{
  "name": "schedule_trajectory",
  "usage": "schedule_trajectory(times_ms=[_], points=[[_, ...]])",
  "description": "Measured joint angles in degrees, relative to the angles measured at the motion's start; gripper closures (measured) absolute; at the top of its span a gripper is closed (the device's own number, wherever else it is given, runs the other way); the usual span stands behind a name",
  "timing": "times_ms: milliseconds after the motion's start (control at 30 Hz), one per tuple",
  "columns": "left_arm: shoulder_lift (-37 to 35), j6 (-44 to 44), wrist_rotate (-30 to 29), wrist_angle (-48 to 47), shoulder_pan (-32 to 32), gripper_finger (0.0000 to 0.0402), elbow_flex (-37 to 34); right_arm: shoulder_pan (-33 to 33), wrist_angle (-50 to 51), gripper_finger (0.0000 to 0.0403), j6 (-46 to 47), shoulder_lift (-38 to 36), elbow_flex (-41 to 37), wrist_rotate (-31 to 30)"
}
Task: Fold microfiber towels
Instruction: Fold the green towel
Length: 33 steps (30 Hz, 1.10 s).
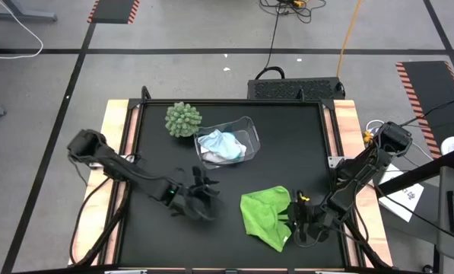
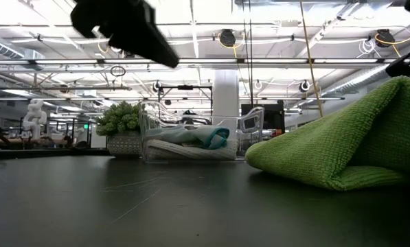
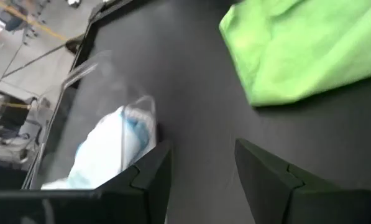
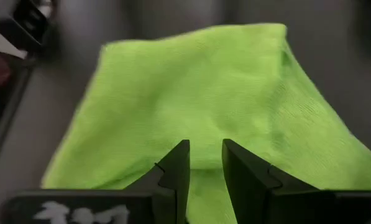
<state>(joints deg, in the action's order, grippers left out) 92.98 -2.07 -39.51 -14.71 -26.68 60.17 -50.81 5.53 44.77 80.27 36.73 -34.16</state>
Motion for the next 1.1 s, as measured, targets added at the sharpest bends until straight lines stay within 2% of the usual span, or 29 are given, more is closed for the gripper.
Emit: schedule_trajectory(times_ms=[233, 467, 667, 733, 833, 1000, 1100], points=[[-5.92, -5.08, 1.34, 2.14, -0.01, 0.0227, -8.04, 0.13, -5.64, 0.0314, -0.01, 0.00, 0.02, 7.42], [-5.96, -5.35, 5.44, 3.88, 0.03, 0.0227, -10.86, 0.15, -11.61, 0.0275, 3.42, 0.00, 0.02, 8.62], [-5.96, -3.67, 6.04, 4.24, -0.42, 0.0227, -10.89, 1.04, -14.61, 0.0274, 10.00, 0.00, 0.02, 9.13], [-5.96, -2.59, 6.14, 4.56, -0.48, 0.0227, -10.89, 1.37, -14.22, 0.0277, 13.63, 0.00, 0.02, 9.13], [-5.96, -2.21, 6.53, 4.38, -0.49, 0.0227, -10.89, 2.19, -13.65, 0.0278, 25.39, 0.00, 0.02, 9.87], [-5.96, -1.19, 6.57, 4.24, -0.88, 0.0227, -10.89, 1.98, -10.48, 0.0268, 39.20, 0.00, 0.02, 12.18], [-5.96, -0.87, 6.70, 4.18, -1.26, 0.0227, -10.89, 1.72, -6.88, 0.0261, 46.02, 0.00, 0.04, 15.85]])
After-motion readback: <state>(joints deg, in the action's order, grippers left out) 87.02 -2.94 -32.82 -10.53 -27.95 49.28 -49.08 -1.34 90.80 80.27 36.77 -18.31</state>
